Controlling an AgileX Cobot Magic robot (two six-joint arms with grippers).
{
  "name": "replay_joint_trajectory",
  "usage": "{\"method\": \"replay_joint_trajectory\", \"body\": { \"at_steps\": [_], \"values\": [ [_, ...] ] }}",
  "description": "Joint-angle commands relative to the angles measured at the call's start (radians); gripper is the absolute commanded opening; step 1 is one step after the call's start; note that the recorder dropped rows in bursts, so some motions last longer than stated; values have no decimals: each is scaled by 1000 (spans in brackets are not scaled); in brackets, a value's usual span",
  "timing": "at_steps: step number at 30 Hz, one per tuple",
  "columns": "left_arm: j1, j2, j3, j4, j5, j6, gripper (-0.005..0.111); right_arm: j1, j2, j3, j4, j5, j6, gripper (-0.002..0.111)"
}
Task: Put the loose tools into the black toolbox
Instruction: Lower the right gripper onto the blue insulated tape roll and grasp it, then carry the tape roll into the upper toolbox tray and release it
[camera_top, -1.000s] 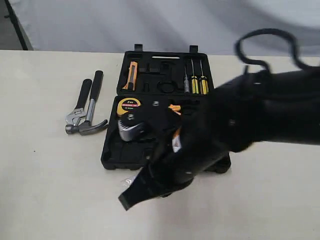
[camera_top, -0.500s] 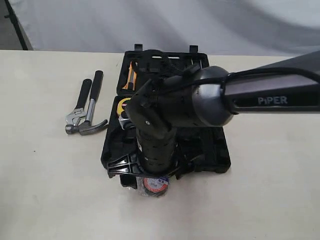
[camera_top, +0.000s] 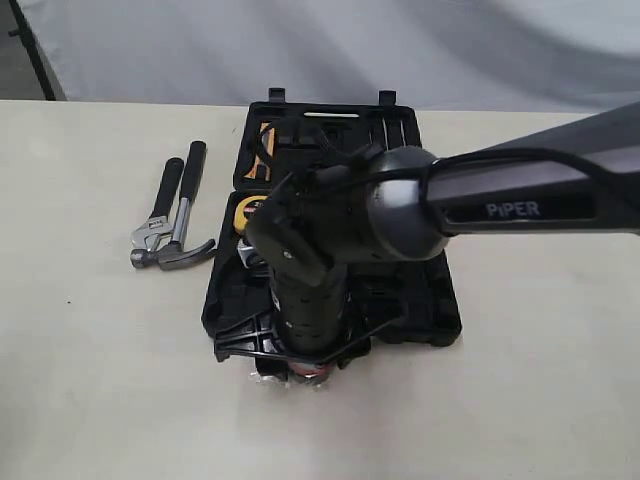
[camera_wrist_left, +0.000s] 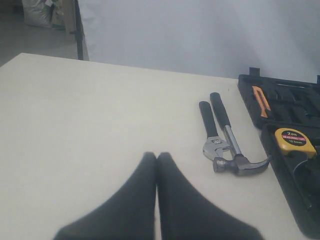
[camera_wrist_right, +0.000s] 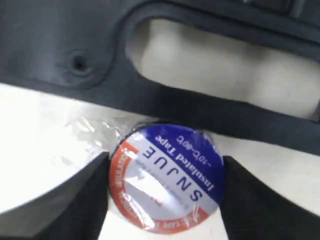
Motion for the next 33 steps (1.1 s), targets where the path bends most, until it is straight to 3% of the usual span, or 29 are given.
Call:
{"method": "replay_joint_trajectory", "body": {
  "at_steps": [1,7,16,19,24,33],
  "values": [
    [3,-8,9,-14,-17,-10,1,-7,-74,-9,-7,6,-53,0],
    [3,-8,9,-14,-17,-10,1,-18,-229,-7,111,26,-346,0],
    [3,-8,9,-14,-17,-10,1,-322,-294,-33,157,28,-594,-1],
    [3,-8,9,-14,-17,-10,1,-411,-182,-179,161,65,-627,-1],
    [3,-8,9,-14,-17,-10,1,-422,96,-485,171,90,-616,-1],
    [3,-8,9,-14,-17,-10,1,-476,370,-867,162,124,-597,-1]
  ]
}}
